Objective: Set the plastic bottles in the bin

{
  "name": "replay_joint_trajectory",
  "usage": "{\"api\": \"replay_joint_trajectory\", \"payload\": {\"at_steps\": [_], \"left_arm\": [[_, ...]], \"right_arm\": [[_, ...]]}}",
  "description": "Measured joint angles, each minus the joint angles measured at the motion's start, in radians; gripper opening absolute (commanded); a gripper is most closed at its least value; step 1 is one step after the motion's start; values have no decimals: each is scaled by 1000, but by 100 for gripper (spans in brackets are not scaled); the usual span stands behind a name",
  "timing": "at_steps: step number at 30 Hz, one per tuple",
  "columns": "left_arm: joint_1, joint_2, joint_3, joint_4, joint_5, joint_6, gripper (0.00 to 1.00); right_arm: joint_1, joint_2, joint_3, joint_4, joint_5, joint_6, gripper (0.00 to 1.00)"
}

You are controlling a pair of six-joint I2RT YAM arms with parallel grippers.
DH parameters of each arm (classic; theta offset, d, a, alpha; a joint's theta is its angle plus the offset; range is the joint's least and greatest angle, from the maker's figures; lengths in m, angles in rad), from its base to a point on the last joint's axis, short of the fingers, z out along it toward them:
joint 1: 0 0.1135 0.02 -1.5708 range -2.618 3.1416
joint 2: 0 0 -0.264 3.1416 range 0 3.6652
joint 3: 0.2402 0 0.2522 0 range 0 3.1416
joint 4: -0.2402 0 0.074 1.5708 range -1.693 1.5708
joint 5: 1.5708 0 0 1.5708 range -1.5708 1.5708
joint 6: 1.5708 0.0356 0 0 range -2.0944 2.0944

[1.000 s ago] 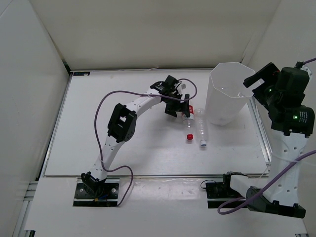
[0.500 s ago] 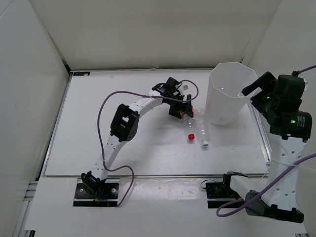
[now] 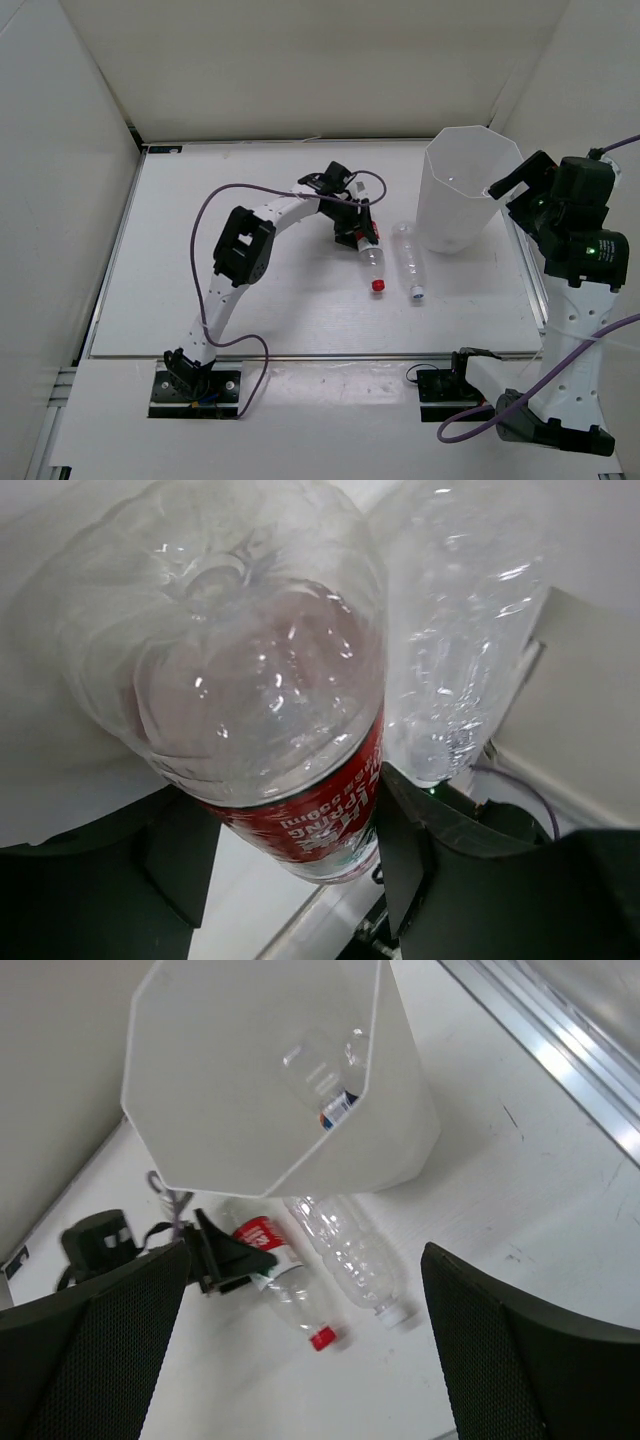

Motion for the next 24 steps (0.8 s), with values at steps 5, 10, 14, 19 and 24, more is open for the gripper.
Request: {"api": "replay_joint_trajectory", "payload": {"at_steps": [5, 10, 14, 19, 24], "left_arm": [[70, -169, -71, -174, -181, -10, 67], [164, -278, 204, -175, -326, 15, 65], [163, -359, 361, 26, -379, 76, 70], [68, -319, 530, 296, -385, 84, 73], [-34, -238, 516, 491, -435, 100, 78]], "right_arm": [[0, -33, -101, 6, -1, 35, 100], [0, -42, -136, 11, -4, 56, 100], [0, -53, -137, 12, 0, 74, 100], [0, -75, -132, 10, 18, 93, 100], [0, -77, -92, -2, 23, 102, 100]]}}
